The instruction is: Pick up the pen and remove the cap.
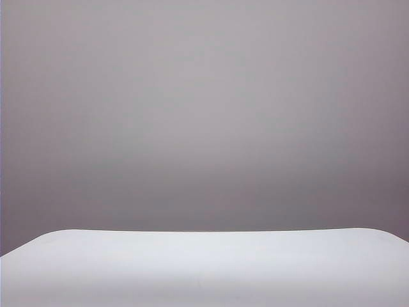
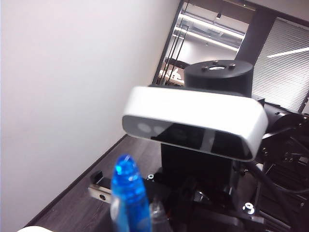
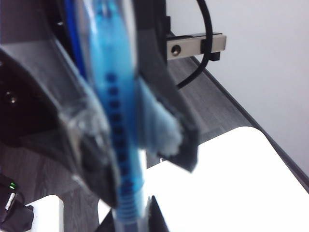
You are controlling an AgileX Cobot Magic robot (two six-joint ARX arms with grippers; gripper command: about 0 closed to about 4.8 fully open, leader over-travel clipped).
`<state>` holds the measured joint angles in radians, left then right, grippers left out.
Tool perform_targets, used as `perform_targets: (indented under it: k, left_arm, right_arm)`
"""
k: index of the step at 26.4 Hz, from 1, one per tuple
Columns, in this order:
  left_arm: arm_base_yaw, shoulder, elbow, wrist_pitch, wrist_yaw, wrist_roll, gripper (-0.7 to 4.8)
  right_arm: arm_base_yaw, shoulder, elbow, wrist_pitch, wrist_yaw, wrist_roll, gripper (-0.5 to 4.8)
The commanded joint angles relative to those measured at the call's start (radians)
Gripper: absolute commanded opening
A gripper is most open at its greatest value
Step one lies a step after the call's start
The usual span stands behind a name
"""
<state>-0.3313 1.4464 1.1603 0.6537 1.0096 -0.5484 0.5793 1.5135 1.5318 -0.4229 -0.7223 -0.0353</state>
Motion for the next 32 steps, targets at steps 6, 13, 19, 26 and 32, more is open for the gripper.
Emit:
perform_targets:
  k: [6, 13, 19, 26, 32]
  left_arm:
    - [0.004, -0.007, 0.007, 0.066, -0.066, 0.019, -0.06]
    - [0.004, -0.007, 0.007, 0.090, 0.003, 0.013, -0.06]
    - [0.005, -0.007, 0.007, 0.114, 0.005, 0.021, -0.06]
    - [0.005, -0.007, 0.008, 0.154, -0.004, 0.105, -0.06]
    - [0.076, -0.007, 0.008, 0.054, -0.101, 0.160, -0.06]
  right_arm:
    - [0.002, 0.018, 0.000, -0.076, -0.001, 0.001, -0.06]
    - [0.003, 0.042, -0.001, -0.108, -0.002, -0.028, -0.06]
    - [0.002, 0.042, -0.002, -0.144, 0.025, -0.052, -0.06]
    - [0.003, 0.080, -0.003, -0.233, 0.026, -0.078, -0.06]
    - [-0.001, 0.087, -0.032, -0.261, 0.168, -0.084, -0.06]
